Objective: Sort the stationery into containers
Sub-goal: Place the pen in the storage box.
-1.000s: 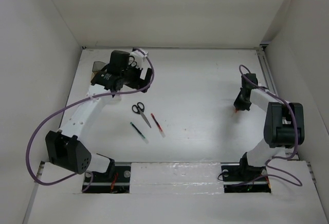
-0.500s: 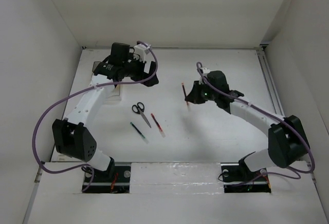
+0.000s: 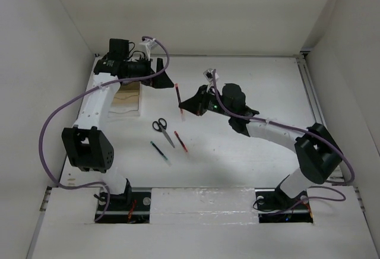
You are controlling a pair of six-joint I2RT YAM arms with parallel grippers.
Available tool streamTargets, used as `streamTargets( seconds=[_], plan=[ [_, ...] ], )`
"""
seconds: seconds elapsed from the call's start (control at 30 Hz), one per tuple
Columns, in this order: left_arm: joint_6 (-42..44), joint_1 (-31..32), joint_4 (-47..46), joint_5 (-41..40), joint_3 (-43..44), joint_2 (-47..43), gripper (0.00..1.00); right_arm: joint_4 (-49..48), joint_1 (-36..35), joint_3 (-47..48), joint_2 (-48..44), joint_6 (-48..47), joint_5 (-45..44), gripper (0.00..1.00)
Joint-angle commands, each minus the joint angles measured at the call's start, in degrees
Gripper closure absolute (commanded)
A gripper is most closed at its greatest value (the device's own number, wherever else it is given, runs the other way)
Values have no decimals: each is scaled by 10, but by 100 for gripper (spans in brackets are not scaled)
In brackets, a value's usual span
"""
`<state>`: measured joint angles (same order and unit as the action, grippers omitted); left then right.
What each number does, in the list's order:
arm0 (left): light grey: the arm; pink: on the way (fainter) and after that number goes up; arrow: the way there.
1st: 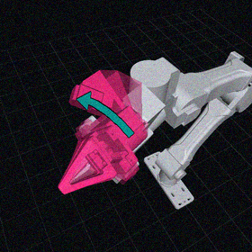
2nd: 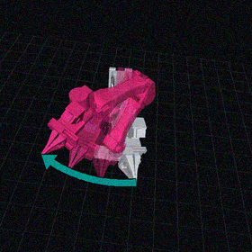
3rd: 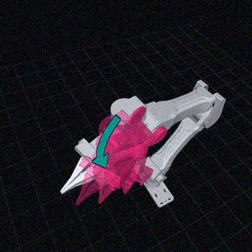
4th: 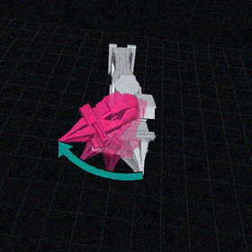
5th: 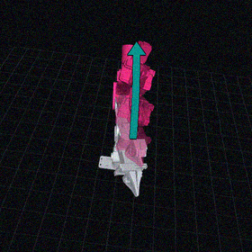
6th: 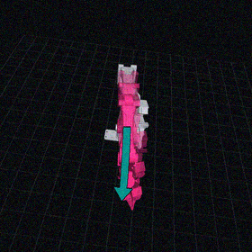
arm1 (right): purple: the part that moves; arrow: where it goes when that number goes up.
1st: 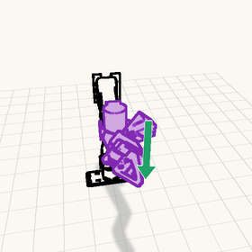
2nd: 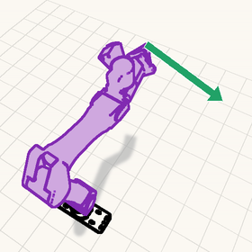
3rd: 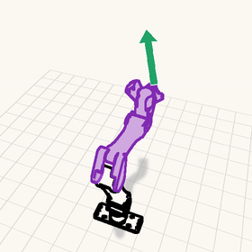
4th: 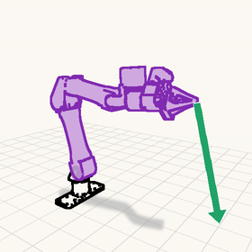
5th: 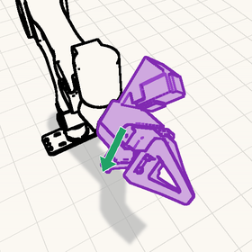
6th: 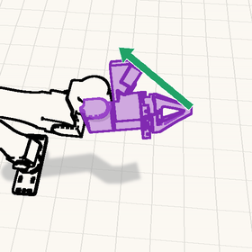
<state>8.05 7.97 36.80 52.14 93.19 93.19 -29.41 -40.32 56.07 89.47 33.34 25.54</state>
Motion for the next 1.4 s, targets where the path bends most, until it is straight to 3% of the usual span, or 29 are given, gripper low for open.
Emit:
streamTargets(
  seconds=[0.0, 0.3, 0.53, 0.6, 0.63, 0.87, 0.93, 0.97, 1.0, 1.03, 1.1, 1.23, 1.37],
  plan=[
    [28, -22, 49, 87, 26, 9, 6, -116, -11, 19, 24, 45, -34, 100],
    [34, -23, 42, 111, 14, -2, 6, -173, -28, 81, 98, 87, -21, 100],
    [34, -23, 42, 104, -2, -12, 24, -224, -34, 104, 127, 114, -21, 100],
    [34, -23, 37, 104, -2, -13, 35, -224, -34, 109, 132, 114, -21, 100],
    [34, -23, 37, 99, -2, -13, 48, -224, -34, 109, 132, 114, -21, 100],
    [14, -23, 13, 82, -7, -31, 96, -235, -39, 104, 137, 119, -16, 100],
    [9, -23, 7, 75, -7, -31, 100, -240, -39, 104, 137, 119, -10, 99],
    [9, -23, 7, 75, -7, -31, 100, -248, -44, 104, 137, 119, -4, 89],
    [9, -23, 0, 67, -7, -37, 100, -248, -44, 104, 137, 119, -4, 72],
    [-10, -23, -8, 50, -12, -42, 100, -253, -44, 104, 137, 124, 2, 40],
    [-30, -23, -32, 26, -19, -50, 100, -253, -44, 97, 137, 124, 2, 0],
    [-41, -23, -40, -43, -8, -56, 100, -226, -44, 79, 116, 102, -11, 0],
    [-44, -36, -58, -178, 9, -50, 100, -169, -44, 40, 74, 57, -47, 0]
  ],
)
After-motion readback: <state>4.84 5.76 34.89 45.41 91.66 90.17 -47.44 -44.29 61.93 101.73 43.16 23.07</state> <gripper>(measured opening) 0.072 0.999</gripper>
